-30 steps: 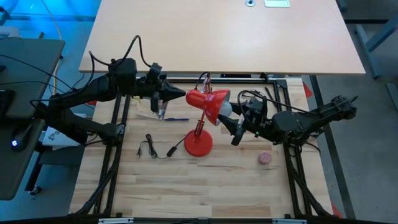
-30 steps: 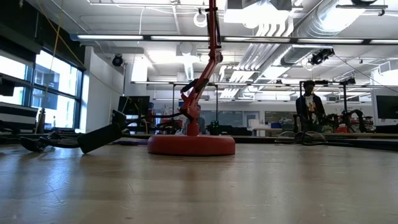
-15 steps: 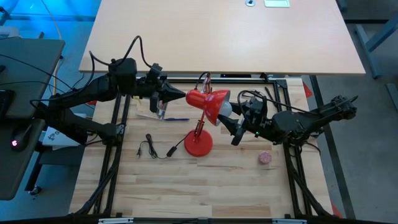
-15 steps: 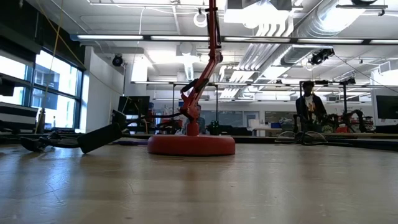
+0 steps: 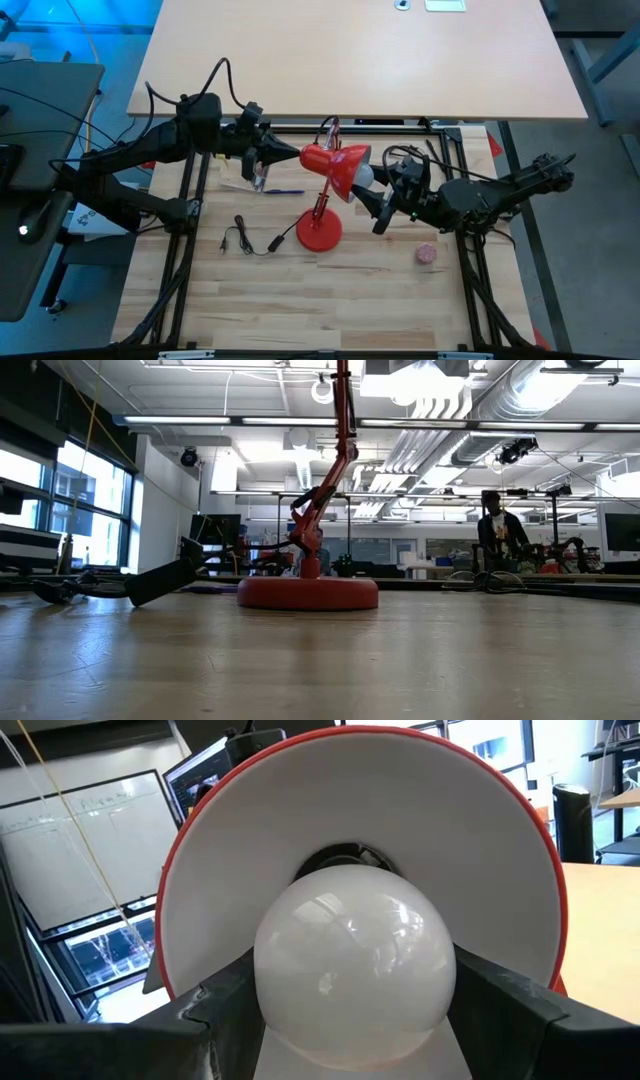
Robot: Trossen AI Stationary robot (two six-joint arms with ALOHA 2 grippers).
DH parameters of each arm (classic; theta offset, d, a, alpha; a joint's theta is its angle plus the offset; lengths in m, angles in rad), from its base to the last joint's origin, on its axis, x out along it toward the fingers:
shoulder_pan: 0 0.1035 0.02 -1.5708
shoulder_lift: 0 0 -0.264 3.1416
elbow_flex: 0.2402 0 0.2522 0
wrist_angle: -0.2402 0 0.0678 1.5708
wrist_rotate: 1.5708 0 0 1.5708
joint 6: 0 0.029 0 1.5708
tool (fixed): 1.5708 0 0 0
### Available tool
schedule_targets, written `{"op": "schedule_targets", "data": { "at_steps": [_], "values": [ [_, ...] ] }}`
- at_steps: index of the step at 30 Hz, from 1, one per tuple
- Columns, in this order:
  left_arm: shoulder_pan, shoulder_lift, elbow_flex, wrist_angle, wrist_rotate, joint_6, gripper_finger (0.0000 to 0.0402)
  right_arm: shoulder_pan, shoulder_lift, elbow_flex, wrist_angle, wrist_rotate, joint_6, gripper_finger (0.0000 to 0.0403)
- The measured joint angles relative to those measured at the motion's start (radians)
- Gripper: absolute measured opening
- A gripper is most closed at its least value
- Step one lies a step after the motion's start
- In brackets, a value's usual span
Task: Screw lightbulb
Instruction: Insert the lightbulb on the lamp
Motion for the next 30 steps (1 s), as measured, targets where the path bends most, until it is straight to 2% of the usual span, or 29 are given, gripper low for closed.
{"op": "schedule_targets", "data": {
  "at_steps": [16, 30],
  "values": [
    [0.000, 0.002, 0.000, 0.003, -0.001, -0.029, 0.0000, 0.000, 0.000, 0.000, 0.000, -0.003, -0.289, 0.0254],
    [-0.001, 0.002, 0.000, 0.003, -0.002, -0.053, 0.0000, -0.001, 0.000, 0.000, -0.003, -0.007, -0.674, 0.0254]
  ]
}}
